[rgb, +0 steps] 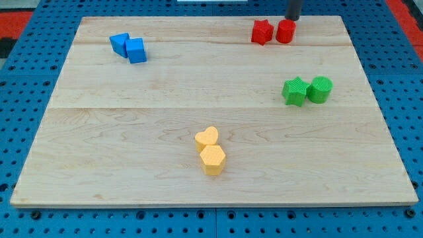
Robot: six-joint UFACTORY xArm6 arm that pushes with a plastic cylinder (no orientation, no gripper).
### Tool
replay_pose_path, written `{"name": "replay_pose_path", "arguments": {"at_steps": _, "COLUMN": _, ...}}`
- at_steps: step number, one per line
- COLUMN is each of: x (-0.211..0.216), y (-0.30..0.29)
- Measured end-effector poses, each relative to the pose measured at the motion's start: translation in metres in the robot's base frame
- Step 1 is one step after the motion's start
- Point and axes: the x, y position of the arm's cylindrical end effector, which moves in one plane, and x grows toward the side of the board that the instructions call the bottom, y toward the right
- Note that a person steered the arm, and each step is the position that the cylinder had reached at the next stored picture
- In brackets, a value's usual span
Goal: Move the red star to the yellow heart
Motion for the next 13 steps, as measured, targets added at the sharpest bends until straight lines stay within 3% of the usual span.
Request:
{"name": "replay_pose_path", "arguments": {"at_steps": 4, "x": 0.013, "y": -0.043}}
{"name": "replay_pose_path", "arguments": {"at_steps": 7, "x": 0.101, "y": -0.065}}
{"name": "replay_pose_path", "arguments": {"at_steps": 10, "x": 0.067, "y": -0.139}}
{"name": "replay_pose_path", "arguments": {"at_steps": 13, "x": 0.147, "y": -0.127}}
